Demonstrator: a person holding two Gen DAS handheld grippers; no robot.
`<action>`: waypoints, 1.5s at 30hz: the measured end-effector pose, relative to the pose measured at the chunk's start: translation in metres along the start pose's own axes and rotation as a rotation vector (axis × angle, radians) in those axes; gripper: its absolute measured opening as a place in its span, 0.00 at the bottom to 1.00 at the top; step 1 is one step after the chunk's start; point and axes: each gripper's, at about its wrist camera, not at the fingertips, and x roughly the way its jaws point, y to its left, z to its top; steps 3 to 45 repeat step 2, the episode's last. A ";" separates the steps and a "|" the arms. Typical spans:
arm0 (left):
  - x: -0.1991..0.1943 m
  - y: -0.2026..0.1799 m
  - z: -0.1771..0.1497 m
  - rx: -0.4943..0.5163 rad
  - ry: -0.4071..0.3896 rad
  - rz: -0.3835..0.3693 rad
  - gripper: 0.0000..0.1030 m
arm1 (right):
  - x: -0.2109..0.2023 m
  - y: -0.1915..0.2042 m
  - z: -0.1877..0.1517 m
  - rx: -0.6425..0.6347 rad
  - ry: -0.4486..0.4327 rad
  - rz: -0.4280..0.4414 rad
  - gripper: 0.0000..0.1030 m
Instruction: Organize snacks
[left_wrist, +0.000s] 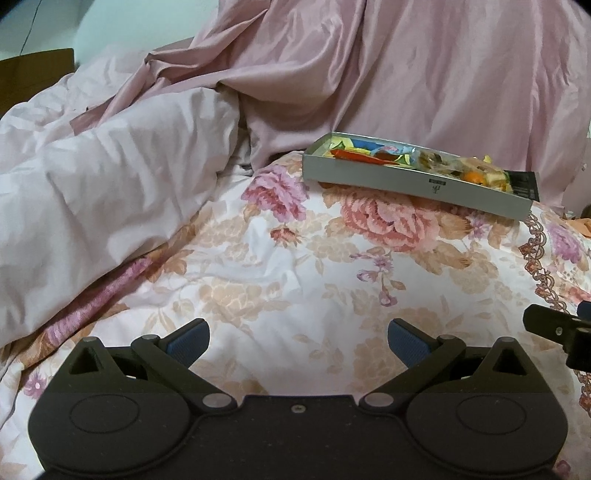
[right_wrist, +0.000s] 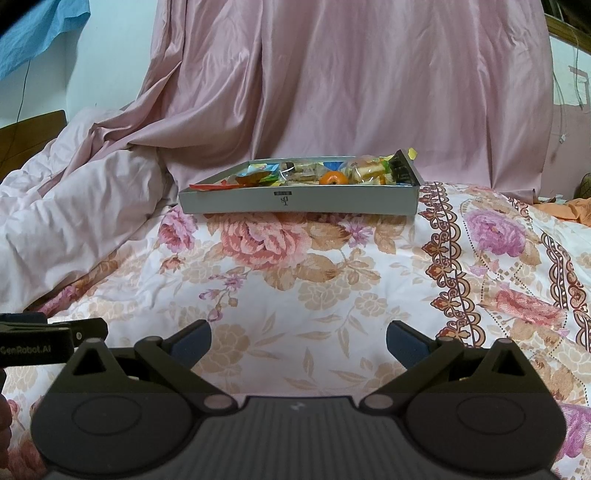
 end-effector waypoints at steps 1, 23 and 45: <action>0.000 0.000 0.000 -0.002 0.002 0.002 0.99 | 0.000 0.000 0.000 0.000 0.000 0.000 1.00; 0.001 0.000 0.000 -0.004 0.005 0.003 0.99 | 0.000 0.000 0.000 0.000 0.001 -0.001 1.00; 0.001 0.000 0.000 -0.004 0.005 0.003 0.99 | 0.000 0.000 0.000 0.000 0.001 -0.001 1.00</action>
